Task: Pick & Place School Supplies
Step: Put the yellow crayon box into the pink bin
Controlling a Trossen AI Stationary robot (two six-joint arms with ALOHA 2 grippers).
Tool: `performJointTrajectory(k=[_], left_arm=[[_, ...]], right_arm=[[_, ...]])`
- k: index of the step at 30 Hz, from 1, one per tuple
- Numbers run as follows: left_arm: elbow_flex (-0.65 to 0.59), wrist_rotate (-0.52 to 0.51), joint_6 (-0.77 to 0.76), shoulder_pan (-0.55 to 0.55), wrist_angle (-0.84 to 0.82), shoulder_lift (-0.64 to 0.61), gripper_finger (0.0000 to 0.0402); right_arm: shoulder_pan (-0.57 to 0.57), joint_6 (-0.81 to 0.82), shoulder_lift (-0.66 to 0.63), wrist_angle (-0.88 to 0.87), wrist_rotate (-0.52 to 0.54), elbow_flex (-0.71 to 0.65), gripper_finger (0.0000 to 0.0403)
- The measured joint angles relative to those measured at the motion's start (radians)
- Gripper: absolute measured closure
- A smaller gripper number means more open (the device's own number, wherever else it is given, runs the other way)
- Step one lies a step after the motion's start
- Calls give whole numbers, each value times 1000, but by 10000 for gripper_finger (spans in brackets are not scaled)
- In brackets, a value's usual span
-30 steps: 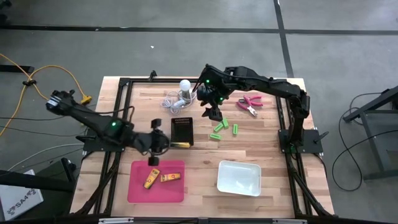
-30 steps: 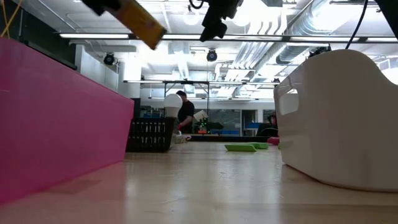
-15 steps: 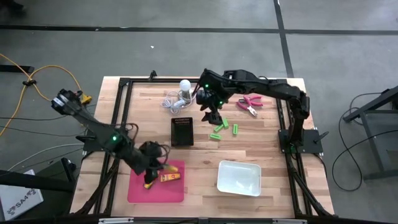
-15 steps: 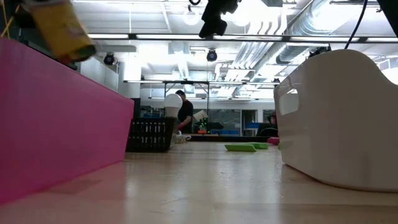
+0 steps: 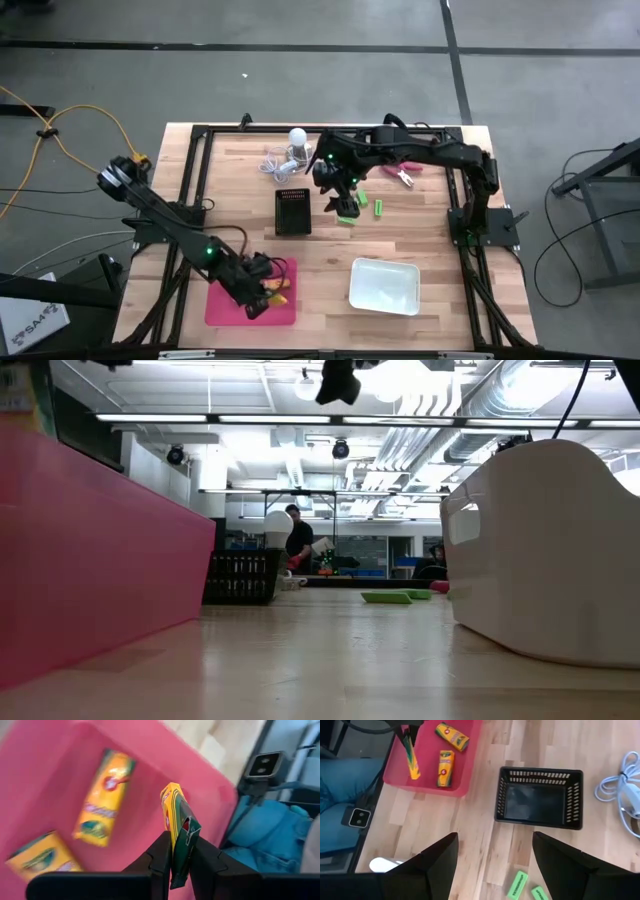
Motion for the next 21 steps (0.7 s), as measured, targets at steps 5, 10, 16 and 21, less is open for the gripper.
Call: performJointTrajectory(k=[5,10,16,21], left_arm=[[0,44,-12,2,76,32,356],[0,71,-57,4,70,55,347],[0,66,-59,17,66,66,318],[0,63,-84,19,57,66,292]], right_arm=[[23,-1,0,-3,1,0,158],[39,-1,0,-20,1,0,158],[60,18,0,-25,1,0,158],[77,26,0,-40,1,0,158]])
